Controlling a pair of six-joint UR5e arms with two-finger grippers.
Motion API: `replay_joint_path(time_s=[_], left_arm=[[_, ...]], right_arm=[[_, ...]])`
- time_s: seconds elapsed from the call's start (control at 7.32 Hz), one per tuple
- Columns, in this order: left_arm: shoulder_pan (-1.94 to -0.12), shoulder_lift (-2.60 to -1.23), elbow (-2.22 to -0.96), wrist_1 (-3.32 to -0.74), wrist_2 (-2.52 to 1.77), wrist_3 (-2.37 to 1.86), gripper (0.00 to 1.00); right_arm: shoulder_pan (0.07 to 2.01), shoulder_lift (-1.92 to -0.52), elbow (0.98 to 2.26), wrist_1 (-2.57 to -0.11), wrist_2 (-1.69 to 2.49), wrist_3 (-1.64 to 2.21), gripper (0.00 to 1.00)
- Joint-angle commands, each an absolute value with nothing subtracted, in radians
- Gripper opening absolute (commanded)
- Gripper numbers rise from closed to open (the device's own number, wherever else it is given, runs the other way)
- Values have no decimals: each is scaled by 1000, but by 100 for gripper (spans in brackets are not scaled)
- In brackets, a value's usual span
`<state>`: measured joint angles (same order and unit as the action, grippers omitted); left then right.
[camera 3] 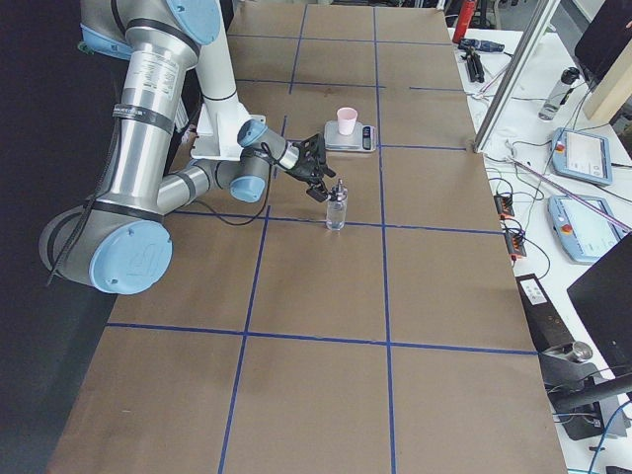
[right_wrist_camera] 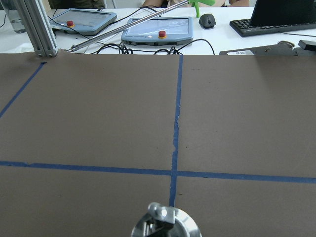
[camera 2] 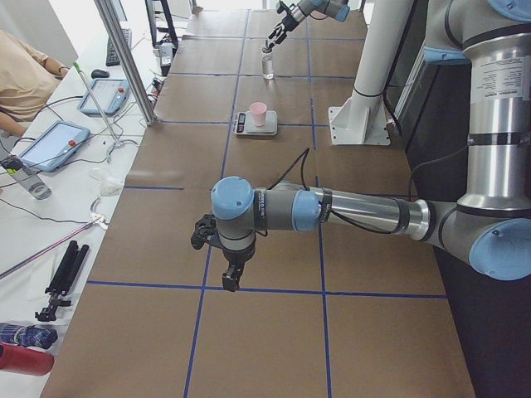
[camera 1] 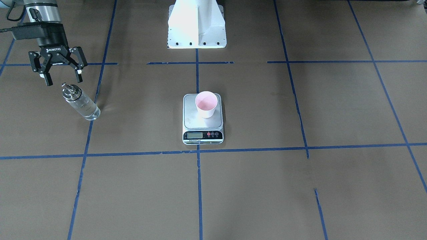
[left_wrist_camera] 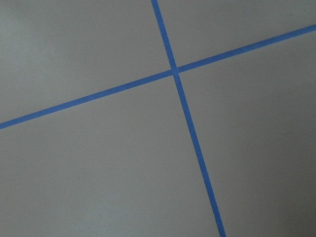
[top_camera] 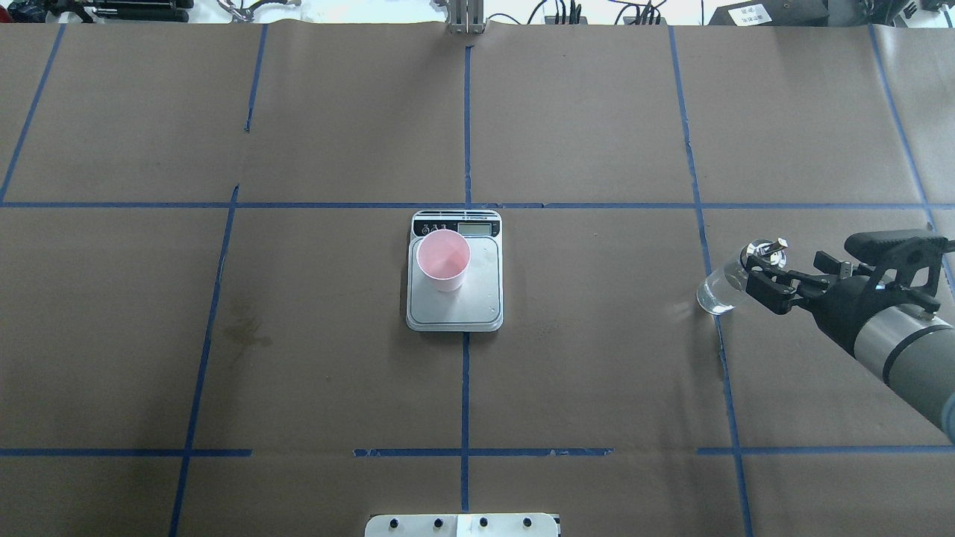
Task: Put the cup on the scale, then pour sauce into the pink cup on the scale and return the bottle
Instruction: 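Reach the right gripper to the glass sauce bottle and grasp it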
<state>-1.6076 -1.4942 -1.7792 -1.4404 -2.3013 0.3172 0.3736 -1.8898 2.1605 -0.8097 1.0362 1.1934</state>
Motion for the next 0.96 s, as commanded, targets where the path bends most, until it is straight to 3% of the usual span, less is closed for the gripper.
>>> replay_joint_path(time_s=[0.0, 0.82], left_arm=[[-1608, -1494, -1776, -1440, -2303, 316, 100], [-1608, -1496, -1776, -1440, -2303, 316, 100]], right_arm=[[299, -1878, 2102, -808, 886, 1206, 100], [233, -1778, 1964, -807, 740, 1235, 100]])
